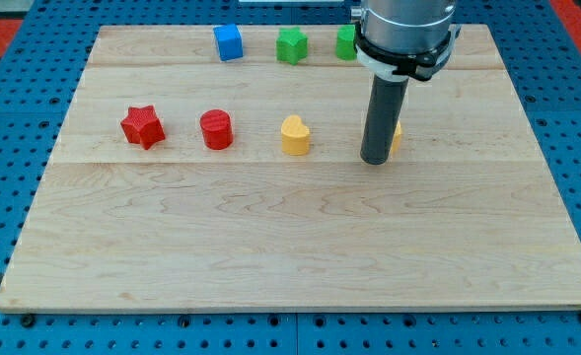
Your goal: Move the blue triangle diagonal to the yellow hexagon
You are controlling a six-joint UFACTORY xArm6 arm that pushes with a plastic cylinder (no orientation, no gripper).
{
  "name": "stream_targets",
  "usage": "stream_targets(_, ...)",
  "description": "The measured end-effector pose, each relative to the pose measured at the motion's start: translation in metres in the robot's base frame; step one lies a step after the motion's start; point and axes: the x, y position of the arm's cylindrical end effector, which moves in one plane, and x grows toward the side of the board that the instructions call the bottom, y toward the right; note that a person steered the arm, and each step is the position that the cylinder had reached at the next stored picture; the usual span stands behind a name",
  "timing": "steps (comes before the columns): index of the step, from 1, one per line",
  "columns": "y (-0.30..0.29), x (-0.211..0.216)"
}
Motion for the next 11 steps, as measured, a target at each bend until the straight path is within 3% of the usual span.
stream_targets(2,0.010,0.002)
stream_targets(3,0.060,0.000)
stream_targets(5,0.169,-0.180)
stream_targets(6,0.220,-0.236)
stream_targets(7,0.222,-0.248)
stream_targets(9,0.062,-0.225)
stream_targets(10,0.066,-0.114)
stream_targets(11,0.030,-0.122)
